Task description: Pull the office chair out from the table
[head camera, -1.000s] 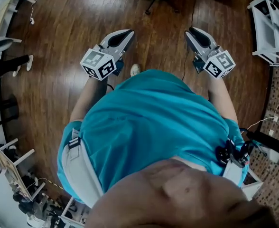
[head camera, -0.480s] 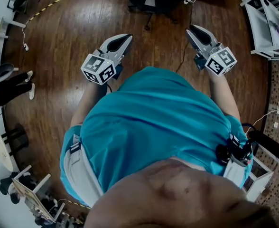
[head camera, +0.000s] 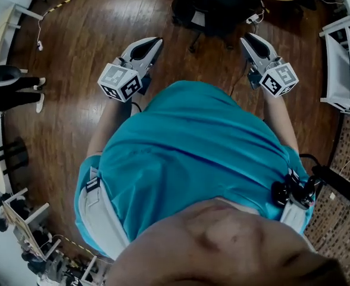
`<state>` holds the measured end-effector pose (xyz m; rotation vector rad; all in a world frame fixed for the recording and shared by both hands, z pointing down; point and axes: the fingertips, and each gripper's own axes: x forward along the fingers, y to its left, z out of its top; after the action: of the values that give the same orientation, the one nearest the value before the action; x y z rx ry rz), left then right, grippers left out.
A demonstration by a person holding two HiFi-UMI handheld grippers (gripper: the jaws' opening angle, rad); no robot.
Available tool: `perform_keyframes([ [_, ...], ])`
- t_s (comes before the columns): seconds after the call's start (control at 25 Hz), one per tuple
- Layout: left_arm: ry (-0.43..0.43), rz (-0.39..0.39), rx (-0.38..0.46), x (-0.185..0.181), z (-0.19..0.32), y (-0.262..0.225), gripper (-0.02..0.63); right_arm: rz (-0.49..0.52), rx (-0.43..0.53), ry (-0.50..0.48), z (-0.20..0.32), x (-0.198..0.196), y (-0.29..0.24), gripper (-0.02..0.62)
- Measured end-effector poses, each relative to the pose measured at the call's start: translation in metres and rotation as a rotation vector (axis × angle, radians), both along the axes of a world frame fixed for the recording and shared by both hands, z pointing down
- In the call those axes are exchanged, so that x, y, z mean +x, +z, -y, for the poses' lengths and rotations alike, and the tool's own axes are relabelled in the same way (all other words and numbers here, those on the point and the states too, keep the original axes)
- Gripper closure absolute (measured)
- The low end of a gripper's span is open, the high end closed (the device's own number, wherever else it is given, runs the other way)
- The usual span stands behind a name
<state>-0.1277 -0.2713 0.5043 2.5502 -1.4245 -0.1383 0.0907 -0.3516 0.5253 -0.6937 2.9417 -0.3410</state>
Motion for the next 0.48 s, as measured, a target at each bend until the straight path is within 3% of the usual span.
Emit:
perform_keyframes([
  [0.12, -0.056, -0.019, -0.006, -0.006, 0.022, -0.002, 0.606, -0.03, -0.003, -0.047, 0.034, -0.008, 0.012, 0.472],
  [0.24, -0.075, 0.012, -0.004, -0.004, 0.039, -0.007, 0.606, -0.079, 0.017, -0.071, 0.063, -0.013, 0.008, 0.472],
  [0.48, -0.042, 0.021, -0.036, 0.023, 0.091, -0.015, 0.606, -0.222, 0.07, -0.046, 0.132, -0.006, 0.01, 0.466],
])
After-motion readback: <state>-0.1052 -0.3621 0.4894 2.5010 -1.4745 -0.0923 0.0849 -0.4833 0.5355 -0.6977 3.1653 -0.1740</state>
